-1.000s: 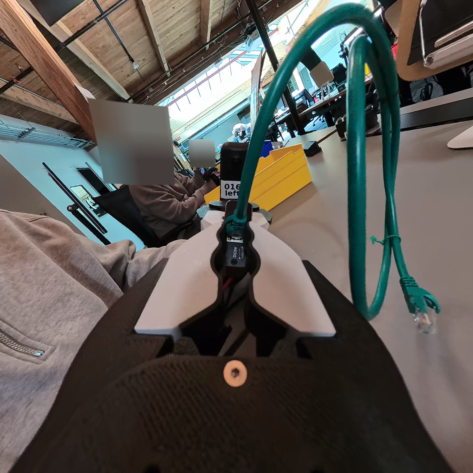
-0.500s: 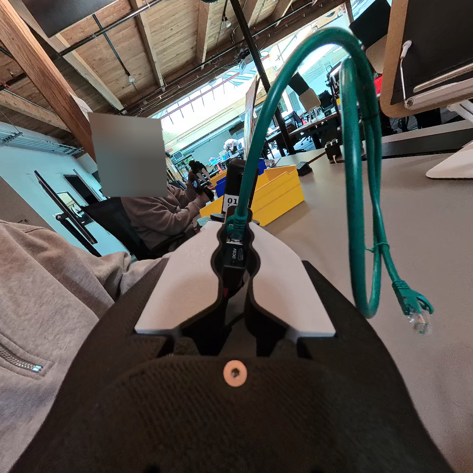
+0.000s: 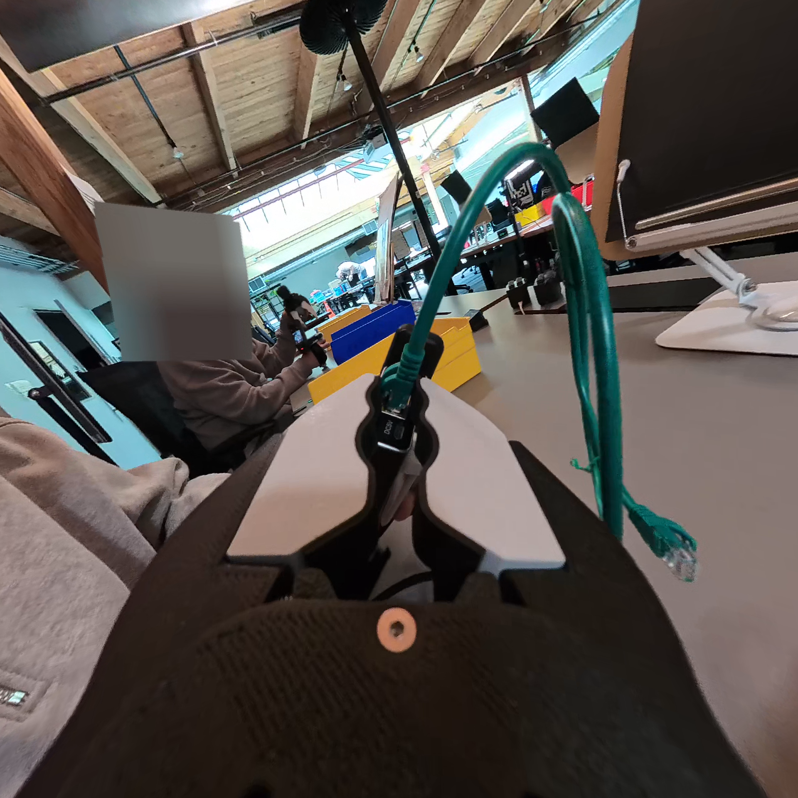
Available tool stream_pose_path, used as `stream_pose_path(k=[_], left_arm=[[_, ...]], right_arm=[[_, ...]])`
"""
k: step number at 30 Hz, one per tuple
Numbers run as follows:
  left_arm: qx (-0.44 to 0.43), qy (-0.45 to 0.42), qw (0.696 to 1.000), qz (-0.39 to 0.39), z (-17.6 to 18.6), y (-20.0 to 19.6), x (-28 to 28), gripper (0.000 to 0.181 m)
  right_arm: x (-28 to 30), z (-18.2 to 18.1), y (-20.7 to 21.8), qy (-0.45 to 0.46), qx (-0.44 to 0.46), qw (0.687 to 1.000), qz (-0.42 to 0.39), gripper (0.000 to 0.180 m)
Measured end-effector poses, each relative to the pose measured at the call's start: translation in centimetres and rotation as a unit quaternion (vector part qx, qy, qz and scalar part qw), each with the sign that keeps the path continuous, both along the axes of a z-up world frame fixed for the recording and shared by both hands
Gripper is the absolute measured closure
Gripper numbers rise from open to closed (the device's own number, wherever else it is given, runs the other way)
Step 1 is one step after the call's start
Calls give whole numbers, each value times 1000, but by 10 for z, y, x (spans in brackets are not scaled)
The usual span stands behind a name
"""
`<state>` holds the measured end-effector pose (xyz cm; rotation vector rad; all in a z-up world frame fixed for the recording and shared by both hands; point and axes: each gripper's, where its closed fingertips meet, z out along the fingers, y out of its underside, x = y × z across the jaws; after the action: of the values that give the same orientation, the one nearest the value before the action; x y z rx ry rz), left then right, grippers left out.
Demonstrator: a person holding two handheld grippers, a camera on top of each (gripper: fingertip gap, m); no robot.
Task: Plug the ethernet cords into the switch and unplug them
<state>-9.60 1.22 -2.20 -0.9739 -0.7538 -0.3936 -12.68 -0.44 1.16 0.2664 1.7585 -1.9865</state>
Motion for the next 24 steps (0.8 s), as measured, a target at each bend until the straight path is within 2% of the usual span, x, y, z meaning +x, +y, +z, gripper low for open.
stream_pose_path(k=[6, 13, 14, 19, 24], left_arm=[[-23, 6, 999, 33, 2, -1, -2, 153], [-20, 6, 1000, 23, 5, 3, 1, 152], [-19, 5, 1000, 22, 4, 3, 1, 153], [-43, 11, 999, 31, -2, -3, 3, 153], [-30, -1, 999, 28, -4, 1, -1, 153]], right_arm=[[-3, 2, -1, -50, -7, 999, 8, 167], [-1, 7, 2, -141, -39, 988, 48, 168], [-1, 6, 2, -136, -37, 989, 48, 168], [4, -3, 2, -3, 0, 1000, 27, 167], [-2, -6, 3, -29, 2, 999, 30, 167]])
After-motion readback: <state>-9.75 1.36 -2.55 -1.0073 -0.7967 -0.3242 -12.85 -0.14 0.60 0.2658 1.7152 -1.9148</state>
